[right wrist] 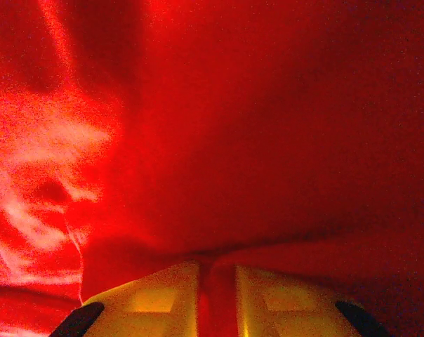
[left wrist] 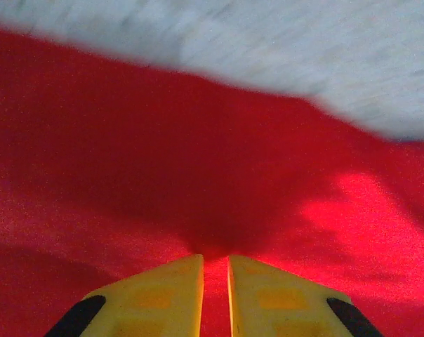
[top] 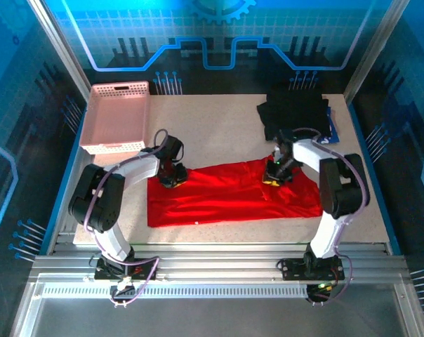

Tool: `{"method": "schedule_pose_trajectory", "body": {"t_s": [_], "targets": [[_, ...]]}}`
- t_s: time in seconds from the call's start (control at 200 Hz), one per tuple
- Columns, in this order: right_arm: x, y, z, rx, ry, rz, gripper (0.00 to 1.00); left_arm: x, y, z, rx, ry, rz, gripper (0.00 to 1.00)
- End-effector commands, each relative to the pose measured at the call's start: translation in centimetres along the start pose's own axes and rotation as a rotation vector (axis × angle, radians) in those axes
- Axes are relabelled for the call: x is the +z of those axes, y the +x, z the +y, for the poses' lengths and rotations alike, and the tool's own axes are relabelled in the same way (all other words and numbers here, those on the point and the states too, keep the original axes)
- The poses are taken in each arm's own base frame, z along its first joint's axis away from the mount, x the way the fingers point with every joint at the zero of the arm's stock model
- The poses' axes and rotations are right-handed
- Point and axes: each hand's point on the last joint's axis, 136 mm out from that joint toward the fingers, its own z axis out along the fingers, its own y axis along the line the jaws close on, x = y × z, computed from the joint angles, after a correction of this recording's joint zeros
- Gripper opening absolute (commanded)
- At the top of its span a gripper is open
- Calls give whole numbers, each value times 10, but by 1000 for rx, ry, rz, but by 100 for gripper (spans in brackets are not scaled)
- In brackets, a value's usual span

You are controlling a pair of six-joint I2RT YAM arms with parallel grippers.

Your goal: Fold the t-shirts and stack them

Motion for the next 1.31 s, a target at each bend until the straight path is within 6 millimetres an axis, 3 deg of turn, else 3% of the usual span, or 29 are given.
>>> {"method": "schedule_pose_trajectory", "body": {"t_s": [0.0,0.095,0.205,0.255,0.415,0.505,0.625,0.69,0.84,0.98,1.116,1.201,1.301], "targets": [[6,-19,17,1,71,-26,21,11,18,51,-107,-125,57,17],[16,-40,34,-6,113,-38,21,10,24,80,-169,-180,69,16],[28,-75,56,-12,150,-48,23,7,22,83,-209,-167,58,16],[26,-95,74,-13,134,-67,23,5,19,83,-224,-182,58,16],[51,-158,123,-20,50,-99,26,-6,6,80,-295,-157,51,18],[61,-195,164,3,-167,-159,28,-8,8,77,-352,-104,54,18],[78,-230,209,74,-484,-197,31,-3,21,69,-412,-27,109,19],[78,-244,226,88,-602,-226,40,3,29,60,-433,20,143,19],[56,-275,251,135,-833,-288,56,16,52,41,-438,45,209,19],[41,-289,250,146,-893,-329,65,31,88,37,-452,22,271,19],[33,-300,252,188,-988,-339,70,43,108,21,-470,75,303,19],[-3,-302,261,144,-1064,-360,73,43,114,3,-434,106,318,20],[-58,-287,264,5,-1012,-370,72,30,116,-4,-383,74,297,20]]}}
